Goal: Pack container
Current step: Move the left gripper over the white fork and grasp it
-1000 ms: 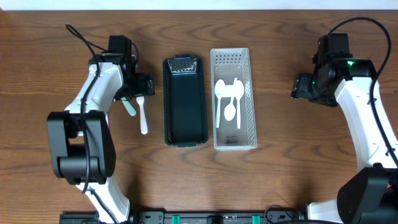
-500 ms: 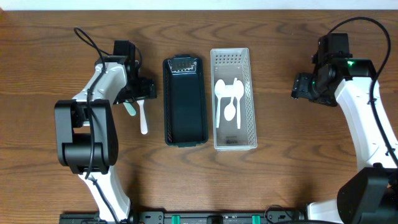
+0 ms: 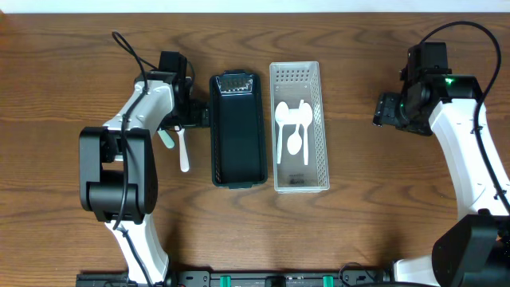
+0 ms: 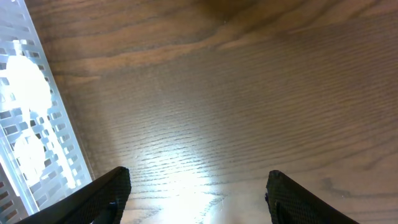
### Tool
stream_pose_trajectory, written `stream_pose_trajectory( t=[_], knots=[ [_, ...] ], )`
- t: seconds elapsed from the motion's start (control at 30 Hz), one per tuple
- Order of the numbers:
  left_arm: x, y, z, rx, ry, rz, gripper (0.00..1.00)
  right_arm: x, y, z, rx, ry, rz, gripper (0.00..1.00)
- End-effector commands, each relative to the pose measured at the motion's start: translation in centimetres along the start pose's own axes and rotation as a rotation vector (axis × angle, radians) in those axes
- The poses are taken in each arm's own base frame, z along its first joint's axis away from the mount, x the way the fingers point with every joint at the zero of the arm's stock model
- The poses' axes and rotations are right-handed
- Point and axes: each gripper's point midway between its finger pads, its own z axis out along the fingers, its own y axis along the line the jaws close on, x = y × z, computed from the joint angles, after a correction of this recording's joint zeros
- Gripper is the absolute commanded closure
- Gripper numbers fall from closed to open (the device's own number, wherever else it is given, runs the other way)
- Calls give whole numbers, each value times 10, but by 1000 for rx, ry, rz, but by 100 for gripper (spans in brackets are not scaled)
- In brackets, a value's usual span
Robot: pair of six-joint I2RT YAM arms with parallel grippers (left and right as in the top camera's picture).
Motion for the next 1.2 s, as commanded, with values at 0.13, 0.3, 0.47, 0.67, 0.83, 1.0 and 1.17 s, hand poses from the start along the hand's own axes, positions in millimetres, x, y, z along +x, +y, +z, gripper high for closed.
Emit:
stream_pose_trajectory(
  t=[0.13, 0.3, 0.47, 0.67, 0.83, 1.0, 1.17],
  knots=[
    [9, 3, 5, -10, 37, 17, 2, 2, 4, 2, -4, 8, -23, 26],
    [17, 5, 9, -13, 57, 16, 2, 2, 4, 2, -4, 9, -23, 26],
    [22, 5, 13, -15, 73, 16, 2, 2, 4, 2, -4, 10, -23, 26],
    [23, 6, 14, -15, 72, 16, 2, 3, 4, 2, -4, 11, -23, 26],
    [17, 5, 14, -12, 49, 15, 2, 4, 3, 2, -2, 15, -24, 26],
    [15, 5, 14, -11, 43, 15, 1, 4, 3, 2, -2, 15, -24, 26],
    [15, 5, 14, -11, 42, 15, 26, 4, 3, 2, -3, 14, -24, 26]
  ],
)
